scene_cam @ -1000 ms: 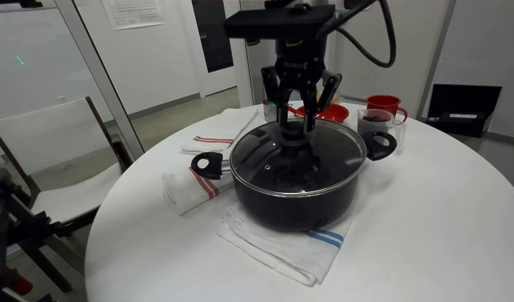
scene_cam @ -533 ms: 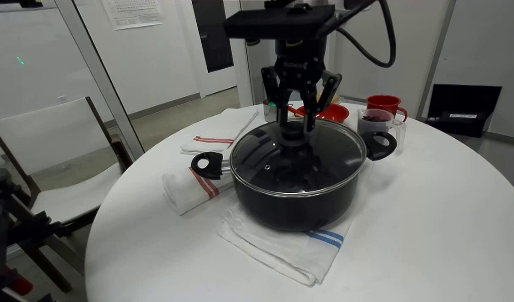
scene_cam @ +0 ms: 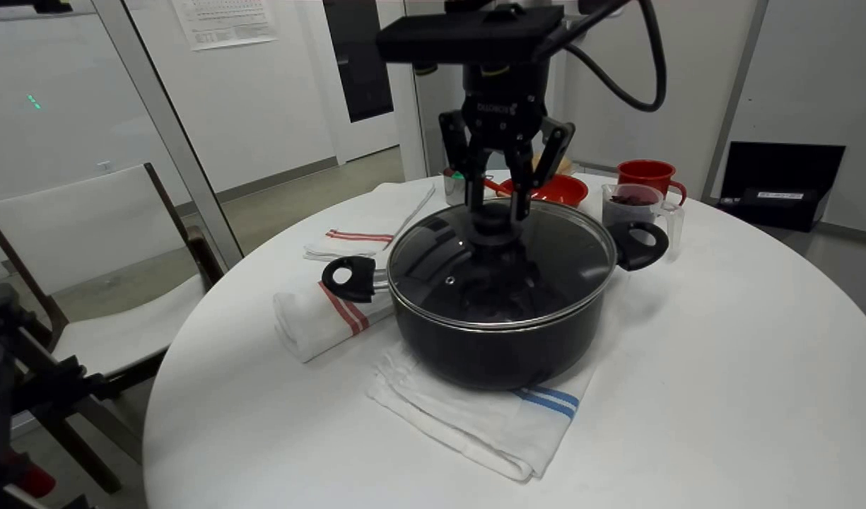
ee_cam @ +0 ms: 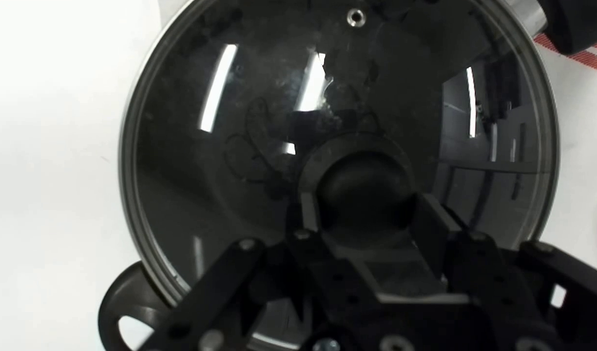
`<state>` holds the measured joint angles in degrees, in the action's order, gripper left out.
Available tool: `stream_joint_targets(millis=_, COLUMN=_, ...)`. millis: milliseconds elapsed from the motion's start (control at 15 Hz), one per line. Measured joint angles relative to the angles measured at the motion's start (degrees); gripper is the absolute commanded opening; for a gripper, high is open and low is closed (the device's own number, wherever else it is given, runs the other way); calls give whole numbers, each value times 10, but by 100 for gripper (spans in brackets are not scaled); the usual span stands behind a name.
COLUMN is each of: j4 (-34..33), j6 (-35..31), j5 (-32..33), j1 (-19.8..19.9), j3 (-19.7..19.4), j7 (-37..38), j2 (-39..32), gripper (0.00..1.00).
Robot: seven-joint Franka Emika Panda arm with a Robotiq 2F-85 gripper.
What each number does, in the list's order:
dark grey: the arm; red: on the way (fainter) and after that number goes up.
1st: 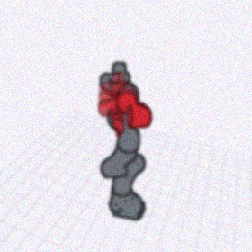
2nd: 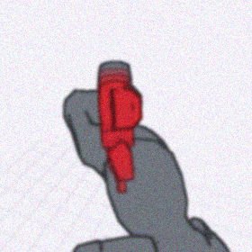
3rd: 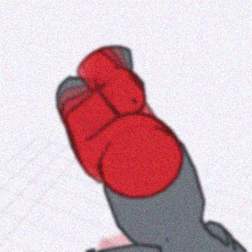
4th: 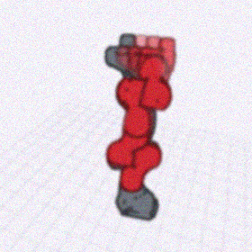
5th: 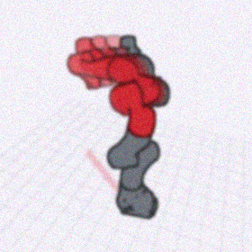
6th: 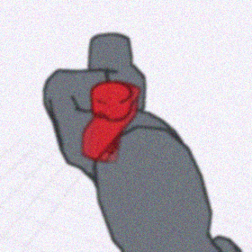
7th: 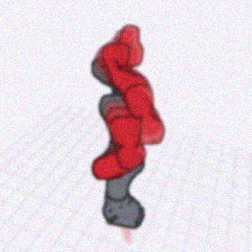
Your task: Place the lid on the pot
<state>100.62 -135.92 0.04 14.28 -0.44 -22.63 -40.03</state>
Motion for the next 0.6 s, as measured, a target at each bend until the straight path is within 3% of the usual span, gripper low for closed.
stream_joint_targets(millis=600, j4=0, j6=13, j5=1, j1=0, j3=1, j7=-1, j2=2, gripper=25)
